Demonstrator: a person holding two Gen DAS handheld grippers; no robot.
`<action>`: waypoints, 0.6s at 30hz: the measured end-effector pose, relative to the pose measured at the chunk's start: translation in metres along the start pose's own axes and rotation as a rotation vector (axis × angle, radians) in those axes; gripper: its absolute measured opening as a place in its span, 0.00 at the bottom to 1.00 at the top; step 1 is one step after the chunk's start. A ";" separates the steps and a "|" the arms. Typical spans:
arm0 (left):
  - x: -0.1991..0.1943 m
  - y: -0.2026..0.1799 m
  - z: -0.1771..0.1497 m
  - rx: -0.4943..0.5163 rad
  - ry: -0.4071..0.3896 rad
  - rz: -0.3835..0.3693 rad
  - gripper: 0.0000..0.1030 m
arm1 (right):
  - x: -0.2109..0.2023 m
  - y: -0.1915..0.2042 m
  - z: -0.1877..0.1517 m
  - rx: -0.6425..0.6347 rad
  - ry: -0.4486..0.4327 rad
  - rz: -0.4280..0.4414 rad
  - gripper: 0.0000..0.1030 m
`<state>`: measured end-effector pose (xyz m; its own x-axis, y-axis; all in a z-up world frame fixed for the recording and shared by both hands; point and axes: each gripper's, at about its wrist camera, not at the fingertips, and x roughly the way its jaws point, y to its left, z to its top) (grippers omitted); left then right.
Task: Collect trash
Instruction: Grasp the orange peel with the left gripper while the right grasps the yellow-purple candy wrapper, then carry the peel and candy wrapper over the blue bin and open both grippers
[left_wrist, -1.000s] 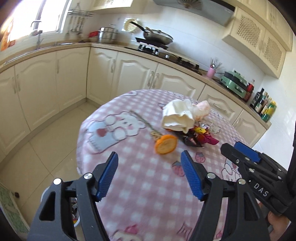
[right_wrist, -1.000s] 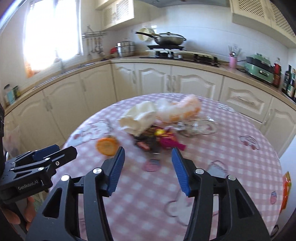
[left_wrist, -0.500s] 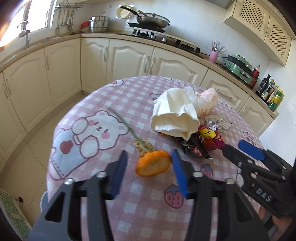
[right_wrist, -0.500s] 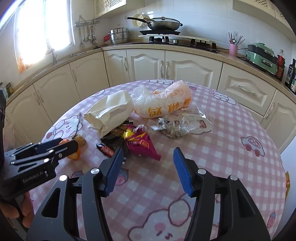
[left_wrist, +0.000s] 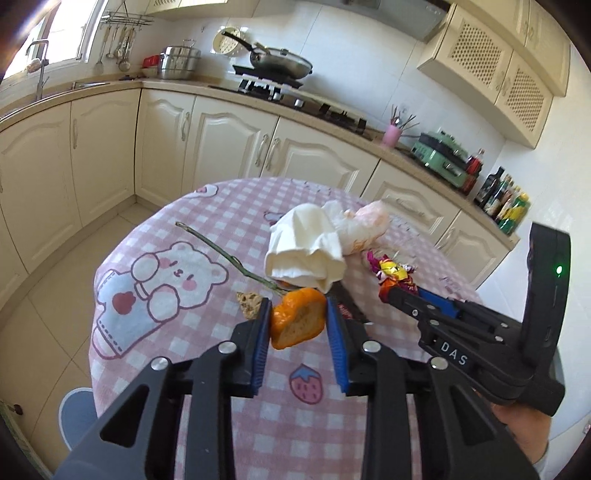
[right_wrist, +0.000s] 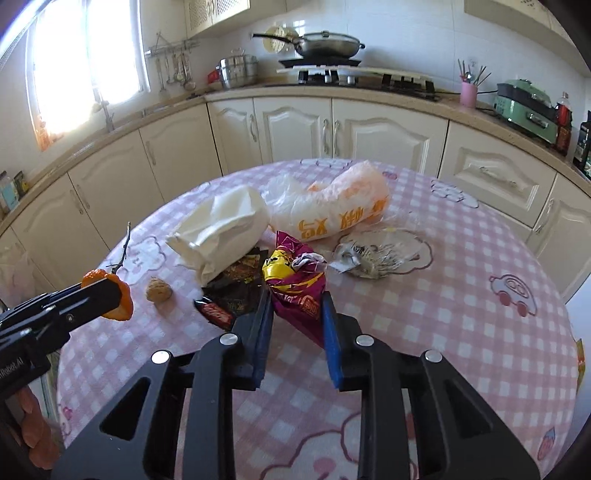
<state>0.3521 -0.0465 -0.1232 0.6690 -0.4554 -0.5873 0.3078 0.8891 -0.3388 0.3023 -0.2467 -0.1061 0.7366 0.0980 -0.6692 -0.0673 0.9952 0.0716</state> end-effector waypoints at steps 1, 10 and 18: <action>-0.005 -0.001 0.001 -0.003 -0.010 -0.007 0.27 | -0.011 0.002 -0.001 0.001 -0.019 0.005 0.23; -0.076 0.021 -0.004 -0.057 -0.106 -0.012 0.27 | -0.068 0.050 0.001 -0.052 -0.107 0.094 0.23; -0.133 0.075 -0.034 -0.127 -0.150 0.092 0.27 | -0.077 0.142 -0.009 -0.171 -0.103 0.249 0.23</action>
<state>0.2634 0.0790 -0.0953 0.7867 -0.3526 -0.5068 0.1596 0.9091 -0.3848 0.2303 -0.1126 -0.0508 0.7469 0.3460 -0.5678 -0.3595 0.9285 0.0929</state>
